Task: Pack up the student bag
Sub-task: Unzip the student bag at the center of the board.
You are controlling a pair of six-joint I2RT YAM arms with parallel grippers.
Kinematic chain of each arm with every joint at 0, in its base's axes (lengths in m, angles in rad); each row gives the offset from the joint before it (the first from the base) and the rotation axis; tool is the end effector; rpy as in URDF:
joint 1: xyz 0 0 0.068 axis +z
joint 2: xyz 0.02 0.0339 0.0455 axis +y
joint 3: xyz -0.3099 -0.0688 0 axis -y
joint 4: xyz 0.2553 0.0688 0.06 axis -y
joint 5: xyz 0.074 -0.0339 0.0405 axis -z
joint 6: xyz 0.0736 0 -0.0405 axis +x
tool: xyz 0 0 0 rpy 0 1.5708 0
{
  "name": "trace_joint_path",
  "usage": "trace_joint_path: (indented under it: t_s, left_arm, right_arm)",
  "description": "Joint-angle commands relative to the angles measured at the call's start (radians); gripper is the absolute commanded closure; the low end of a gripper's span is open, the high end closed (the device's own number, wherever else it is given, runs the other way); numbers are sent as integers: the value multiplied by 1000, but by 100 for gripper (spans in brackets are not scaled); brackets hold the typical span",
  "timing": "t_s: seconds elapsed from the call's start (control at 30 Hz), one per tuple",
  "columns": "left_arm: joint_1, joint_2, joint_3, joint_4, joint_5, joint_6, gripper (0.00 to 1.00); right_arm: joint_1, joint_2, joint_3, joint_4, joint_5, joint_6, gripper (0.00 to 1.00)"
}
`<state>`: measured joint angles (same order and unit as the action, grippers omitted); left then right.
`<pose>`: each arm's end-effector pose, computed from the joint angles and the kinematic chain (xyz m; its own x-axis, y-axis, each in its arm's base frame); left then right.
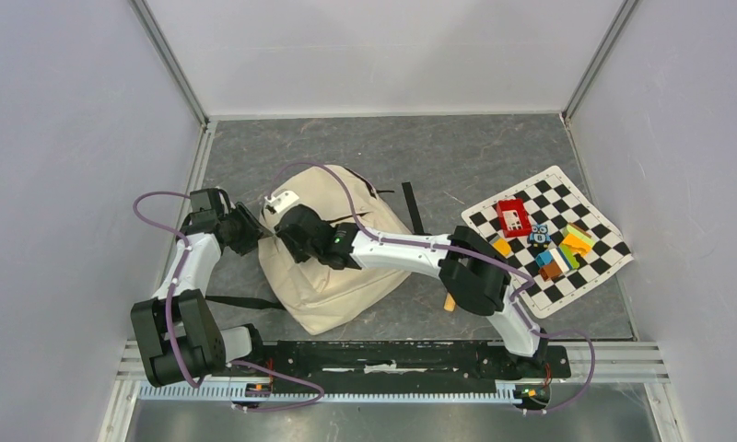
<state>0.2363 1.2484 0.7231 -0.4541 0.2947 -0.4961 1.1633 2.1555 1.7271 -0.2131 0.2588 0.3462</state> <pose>0.2513 0.0385 0.2114 -0.6781 -0.6318 -0.3755 -0.4427 0.7590 -0.4774 0.2410 0.5108 0.2336 -0.4967 -0.3229 -0.8056 -0.6780 0.7239 0.1278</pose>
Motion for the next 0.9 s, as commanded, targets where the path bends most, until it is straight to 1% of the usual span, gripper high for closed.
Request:
trace_joint_path:
  t_s: [0.0,0.1,0.17,0.23,0.37,0.43,0.47,0.5,0.6,0.77,0.87]
  left_arm:
    - [2,-12,25,12,43,17,52]
    - [2,-11,24,12,43,16,52]
    - [4,-12,26,11,41,18,53]
    - [3,-13,28,8,30,21,56]
    - [4,-16,28,8,20,21,83]
    - [5,-12,28,6,20,21,93]
    - [4,-10,29,5,20,22,97]
    - [5,-9,29,5,20,23,98]
    - [4,-8,29,5,20,22,98]
    - [5,-11,29,5,16,23,98]
    - [5,-13,33,0,5,26,98]
  right_arm:
    - [-26,-59,-30,52,-10,28,74]
    - [-30,-87,-68,74,-21,34,85]
    - [-36,-113,-95,93,-33,40,88]
    - [-40,-143,-125,108,-50,45,88]
    - [-51,-217,-199,135,-83,46,88]
    - [-61,-256,-241,153,-101,47,88]
    - [-65,-273,-258,162,-113,48,88]
    - [-70,-286,-277,166,-119,49,90]
    - [-84,-300,-301,173,-121,38,100]
    - [-99,-281,-305,166,-135,25,100]
    - [-99,-284,-321,164,-73,1,100]
